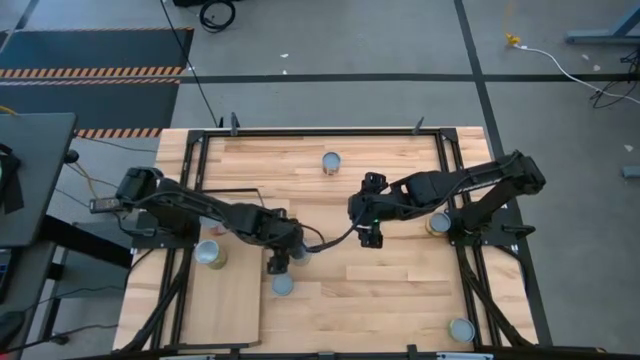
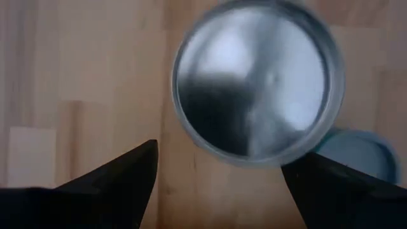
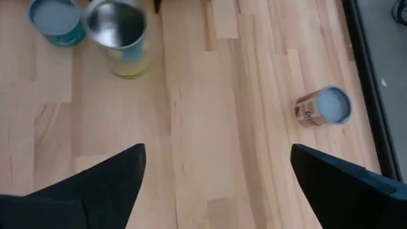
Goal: Pick and place cans onto a shelf
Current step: Put the yellow can on the shelf
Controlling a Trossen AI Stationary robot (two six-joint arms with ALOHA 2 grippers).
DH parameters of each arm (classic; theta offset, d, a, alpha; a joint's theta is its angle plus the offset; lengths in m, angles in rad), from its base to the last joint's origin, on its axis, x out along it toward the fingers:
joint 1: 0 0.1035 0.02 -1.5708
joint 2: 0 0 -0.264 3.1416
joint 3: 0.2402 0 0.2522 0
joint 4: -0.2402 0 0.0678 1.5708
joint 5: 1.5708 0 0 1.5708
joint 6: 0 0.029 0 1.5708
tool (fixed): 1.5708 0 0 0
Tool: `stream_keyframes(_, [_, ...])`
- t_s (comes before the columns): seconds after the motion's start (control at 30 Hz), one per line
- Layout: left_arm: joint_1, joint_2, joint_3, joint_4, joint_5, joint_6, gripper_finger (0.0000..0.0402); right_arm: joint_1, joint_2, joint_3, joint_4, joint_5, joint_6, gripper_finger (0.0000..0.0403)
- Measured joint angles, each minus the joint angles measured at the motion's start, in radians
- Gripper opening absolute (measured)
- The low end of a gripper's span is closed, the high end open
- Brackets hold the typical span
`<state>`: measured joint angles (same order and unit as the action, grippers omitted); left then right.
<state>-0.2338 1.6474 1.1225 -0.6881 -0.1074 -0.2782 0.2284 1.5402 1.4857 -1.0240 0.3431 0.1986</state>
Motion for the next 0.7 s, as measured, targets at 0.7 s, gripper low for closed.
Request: stream_keyframes(0.7, [-0.004,0.109,0.000,0.377,-0.012,0.007,0.0347,0.029,0.003,-0.017,-0.011,-0.099,-0.037,0.0400])
